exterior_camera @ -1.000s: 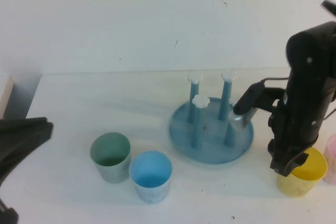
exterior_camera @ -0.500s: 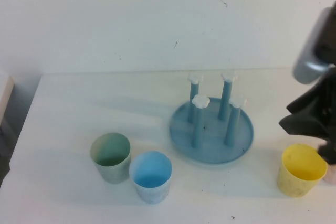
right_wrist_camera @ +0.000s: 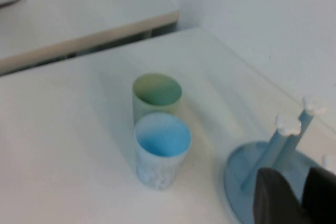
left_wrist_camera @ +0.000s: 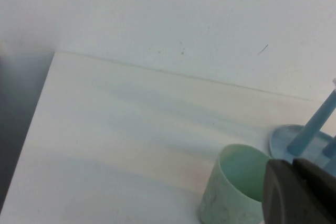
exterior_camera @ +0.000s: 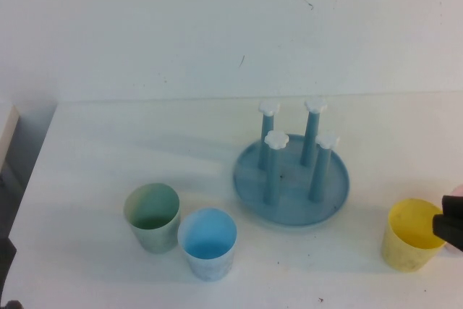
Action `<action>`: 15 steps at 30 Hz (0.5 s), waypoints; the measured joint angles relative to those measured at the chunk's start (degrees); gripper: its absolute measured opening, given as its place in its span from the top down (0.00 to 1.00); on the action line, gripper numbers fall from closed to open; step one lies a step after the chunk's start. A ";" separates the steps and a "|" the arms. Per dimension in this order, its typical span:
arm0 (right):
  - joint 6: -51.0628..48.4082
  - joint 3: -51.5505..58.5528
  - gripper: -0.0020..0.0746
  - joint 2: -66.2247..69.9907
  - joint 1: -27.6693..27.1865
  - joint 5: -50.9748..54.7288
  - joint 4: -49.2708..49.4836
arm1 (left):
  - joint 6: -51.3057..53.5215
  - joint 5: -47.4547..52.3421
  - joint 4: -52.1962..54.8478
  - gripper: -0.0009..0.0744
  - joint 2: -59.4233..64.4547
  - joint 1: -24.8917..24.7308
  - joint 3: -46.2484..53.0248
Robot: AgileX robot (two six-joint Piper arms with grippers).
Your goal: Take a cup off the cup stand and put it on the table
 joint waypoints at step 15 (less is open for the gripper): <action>-17.42 8.63 0.82 -3.47 0.00 -9.58 23.19 | 0.14 7.39 -0.88 0.99 0.00 0.00 3.42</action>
